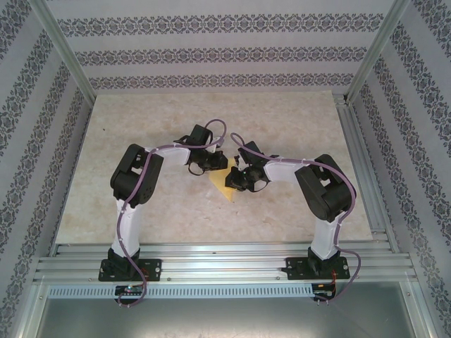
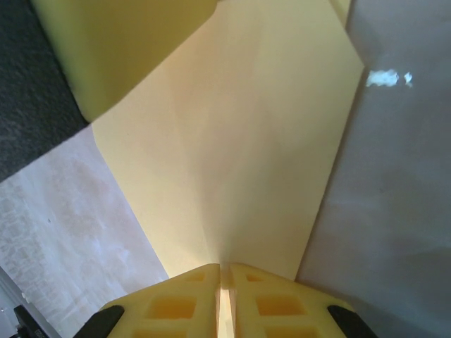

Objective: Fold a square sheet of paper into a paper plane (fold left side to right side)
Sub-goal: Fourth fold the wing at the center of the table.

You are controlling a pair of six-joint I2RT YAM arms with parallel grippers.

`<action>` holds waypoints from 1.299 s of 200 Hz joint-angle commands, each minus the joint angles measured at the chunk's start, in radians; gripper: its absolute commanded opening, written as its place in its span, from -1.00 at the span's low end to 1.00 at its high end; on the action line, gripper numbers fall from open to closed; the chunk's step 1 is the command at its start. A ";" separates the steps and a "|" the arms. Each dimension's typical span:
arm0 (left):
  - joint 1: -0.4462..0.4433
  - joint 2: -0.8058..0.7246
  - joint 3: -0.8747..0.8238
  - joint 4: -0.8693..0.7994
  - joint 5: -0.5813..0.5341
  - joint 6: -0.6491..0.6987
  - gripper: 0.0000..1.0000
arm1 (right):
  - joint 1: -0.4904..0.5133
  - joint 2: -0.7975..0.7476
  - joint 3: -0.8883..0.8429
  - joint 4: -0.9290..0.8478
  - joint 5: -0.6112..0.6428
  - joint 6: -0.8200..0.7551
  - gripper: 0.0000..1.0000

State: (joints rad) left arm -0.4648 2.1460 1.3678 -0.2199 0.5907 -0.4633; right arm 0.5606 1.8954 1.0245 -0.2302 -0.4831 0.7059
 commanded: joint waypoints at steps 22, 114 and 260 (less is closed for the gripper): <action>0.061 0.091 0.094 -0.067 -0.065 0.061 -0.72 | -0.001 0.044 -0.022 -0.083 0.047 -0.020 -0.74; 0.087 0.190 0.315 -0.179 -0.047 0.104 -0.58 | 0.014 0.070 0.014 -0.144 0.084 -0.036 -0.73; 0.151 0.382 0.649 -0.292 -0.026 0.119 -0.50 | 0.034 0.092 0.031 -0.176 0.098 -0.042 -0.72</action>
State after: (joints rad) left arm -0.3683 2.4504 1.9331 -0.5240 0.6601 -0.3885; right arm 0.5659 1.9312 1.0851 -0.2447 -0.4175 0.6827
